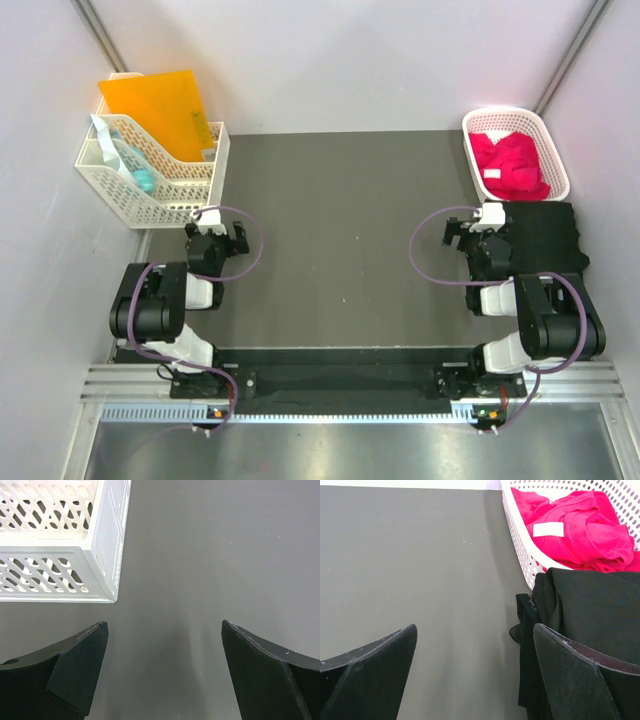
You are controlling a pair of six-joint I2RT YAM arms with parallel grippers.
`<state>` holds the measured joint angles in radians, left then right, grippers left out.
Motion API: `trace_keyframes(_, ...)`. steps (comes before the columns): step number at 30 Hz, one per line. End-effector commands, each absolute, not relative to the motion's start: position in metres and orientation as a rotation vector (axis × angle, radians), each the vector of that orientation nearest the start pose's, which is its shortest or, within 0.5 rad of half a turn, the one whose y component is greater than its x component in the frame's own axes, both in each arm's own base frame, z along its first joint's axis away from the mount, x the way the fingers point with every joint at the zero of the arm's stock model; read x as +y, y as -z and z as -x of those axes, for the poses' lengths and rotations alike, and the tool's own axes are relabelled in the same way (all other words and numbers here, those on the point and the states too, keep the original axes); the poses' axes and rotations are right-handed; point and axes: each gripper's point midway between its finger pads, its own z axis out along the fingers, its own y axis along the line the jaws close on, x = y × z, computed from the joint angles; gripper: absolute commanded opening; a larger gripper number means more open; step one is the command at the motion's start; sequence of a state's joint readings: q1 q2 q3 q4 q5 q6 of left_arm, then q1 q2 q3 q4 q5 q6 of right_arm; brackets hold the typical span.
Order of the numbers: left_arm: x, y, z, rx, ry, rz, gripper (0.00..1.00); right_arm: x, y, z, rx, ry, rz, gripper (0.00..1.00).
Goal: Fold and stack the t-shirts
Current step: Grab the tshirt from the pile
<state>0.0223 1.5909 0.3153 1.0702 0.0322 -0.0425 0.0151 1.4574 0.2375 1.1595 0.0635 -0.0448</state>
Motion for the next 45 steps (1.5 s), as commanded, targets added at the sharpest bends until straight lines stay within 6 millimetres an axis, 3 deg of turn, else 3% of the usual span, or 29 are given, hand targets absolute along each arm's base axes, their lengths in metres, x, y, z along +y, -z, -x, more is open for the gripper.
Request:
trace_keyframes(1, -0.001, -0.083, -0.394, 1.713, 0.049, 0.019, 0.99, -0.005, -0.131, -0.383, 1.559, 0.073, -0.002, 1.00)
trace_keyframes(18, -0.003, -0.085, -0.393, 1.709, 0.057, 0.012, 0.99, -0.005, -0.131, -0.383, 1.561, 0.073, -0.002, 1.00)
trace_keyframes(21, -0.027, -0.089, -0.388, 1.686, 0.133, -0.169, 0.99, 0.006, -0.133, -0.383, 1.555, 0.042, 0.075, 1.00)
trace_keyframes(23, -0.024, -0.094, -0.388, 1.691, 0.129, -0.131, 0.99, 0.022, -0.137, -0.381, 1.552, -0.012, 0.176, 1.00)
trace_keyframes(25, -0.038, -0.114, -0.394, 1.656, 0.184, -0.227, 0.99, 0.022, -0.145, -0.381, 1.563, -0.017, 0.180, 1.00)
trace_keyframes(26, -0.045, -0.096, -0.386, 1.756, 0.228, -0.273, 0.99, 0.027, -0.149, -0.382, 1.568, -0.031, 0.206, 1.00)
trace_keyframes(28, -0.061, -0.128, -0.393, 1.699, 0.264, -0.425, 0.99, 0.032, -0.166, -0.384, 1.577, -0.048, 0.241, 1.00)
trace_keyframes(29, -0.069, -0.129, -0.389, 1.726, 0.315, -0.457, 0.99, 0.036, -0.174, -0.384, 1.572, -0.061, 0.274, 1.00)
trace_keyframes(30, -0.069, -0.149, -0.396, 1.691, 0.307, -0.458, 0.99, 0.040, -0.194, -0.389, 1.537, -0.062, 0.306, 1.00)
trace_keyframes(31, -0.068, -0.168, -0.397, 1.657, 0.298, -0.452, 0.99, 0.042, -0.194, -0.387, 1.575, -0.066, 0.333, 1.00)
trace_keyframes(32, -0.062, -0.169, -0.398, 1.694, 0.270, -0.423, 0.99, 0.045, -0.199, -0.388, 1.585, -0.053, 0.407, 1.00)
trace_keyframes(33, -0.058, -0.195, -0.408, 1.658, 0.234, -0.427, 0.99, 0.048, -0.207, -0.394, 1.651, -0.046, 0.478, 1.00)
trace_keyframes(34, -0.051, -0.203, -0.413, 1.666, 0.180, -0.434, 0.99, 0.048, -0.212, -0.399, 1.671, -0.023, 0.526, 1.00)
trace_keyframes(36, -0.038, -0.208, -0.427, 1.798, 0.109, -0.435, 0.99, 0.028, -0.223, -0.418, 1.795, 0.059, 0.438, 1.00)
trace_keyframes(38, -0.028, -0.200, -0.433, 1.931, 0.057, -0.485, 0.99, 0.014, -0.221, -0.426, 1.915, 0.119, 0.413, 1.00)
trace_keyframes(39, -0.018, -0.194, -0.437, 2.073, 0.028, -0.475, 0.99, 0.012, -0.220, -0.432, 2.012, 0.112, 0.437, 1.00)
trace_keyframes(41, -0.012, -0.193, -0.443, 2.180, 0.009, -0.527, 0.99, 0.013, -0.223, -0.436, 2.083, 0.091, 0.489, 1.00)
trace_keyframes(42, -0.010, -0.205, -0.460, 2.202, 0.001, -0.555, 0.99, 0.015, -0.228, -0.441, 2.120, 0.068, 0.516, 1.00)
trace_keyframes(43, -0.007, -0.195, -0.447, 2.302, 0.006, -0.606, 0.99, 0.017, -0.230, -0.444, 2.132, 0.059, 0.553, 1.00)
trace_keyframes(45, -0.003, -0.209, -0.465, 2.312, -0.012, -0.598, 0.99, 0.022, -0.242, -0.454, 2.176, 0.022, 0.590, 1.00)
